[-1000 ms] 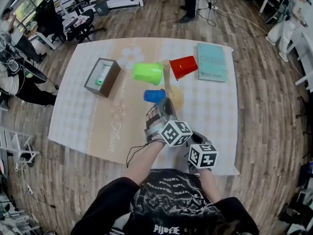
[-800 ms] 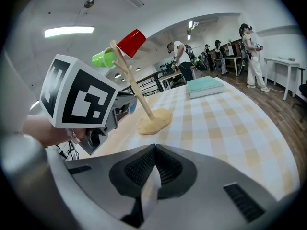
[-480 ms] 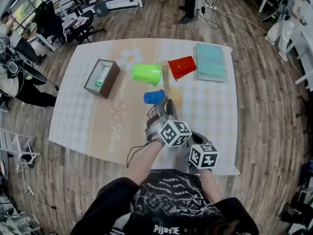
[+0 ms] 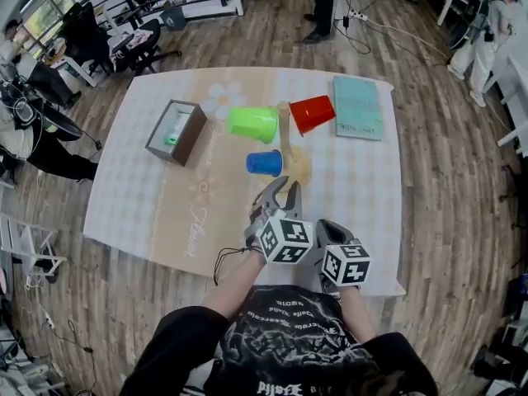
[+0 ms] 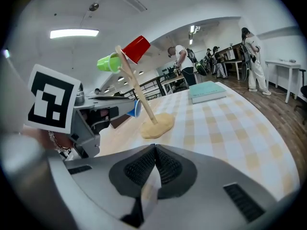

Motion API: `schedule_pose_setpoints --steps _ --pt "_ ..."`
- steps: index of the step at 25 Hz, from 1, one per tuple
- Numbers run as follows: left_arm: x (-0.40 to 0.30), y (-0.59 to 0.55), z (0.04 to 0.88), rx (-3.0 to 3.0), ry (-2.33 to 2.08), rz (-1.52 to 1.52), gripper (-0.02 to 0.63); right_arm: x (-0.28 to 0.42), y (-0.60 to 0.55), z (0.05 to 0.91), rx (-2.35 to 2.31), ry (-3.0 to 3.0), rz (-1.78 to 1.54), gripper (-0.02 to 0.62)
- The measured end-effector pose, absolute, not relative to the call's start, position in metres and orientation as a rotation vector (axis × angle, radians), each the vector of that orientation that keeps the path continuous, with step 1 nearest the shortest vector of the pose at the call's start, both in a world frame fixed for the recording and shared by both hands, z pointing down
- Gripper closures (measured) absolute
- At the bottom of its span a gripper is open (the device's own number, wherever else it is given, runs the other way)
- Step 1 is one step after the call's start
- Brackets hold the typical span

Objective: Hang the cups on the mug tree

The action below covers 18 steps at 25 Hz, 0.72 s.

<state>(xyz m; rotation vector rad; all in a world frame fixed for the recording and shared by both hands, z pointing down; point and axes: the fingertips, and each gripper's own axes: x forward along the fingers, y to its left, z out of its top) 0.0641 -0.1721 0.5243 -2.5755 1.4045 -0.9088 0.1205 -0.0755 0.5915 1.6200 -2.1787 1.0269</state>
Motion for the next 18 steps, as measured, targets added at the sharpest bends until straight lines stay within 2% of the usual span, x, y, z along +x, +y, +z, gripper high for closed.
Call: schedule_pose_setpoints --steps 14,18 --pt "-0.025 -0.099 0.571 -3.01 1.355 -0.833 0.52 0.103 -0.059 0.572 1.577 -2.323 0.875 0.586" --pt "-0.042 -0.078 0.582 -3.148 1.466 -0.809 0.528 0.1 -0.052 0.572 1.567 -2.342 0.857 0.586"
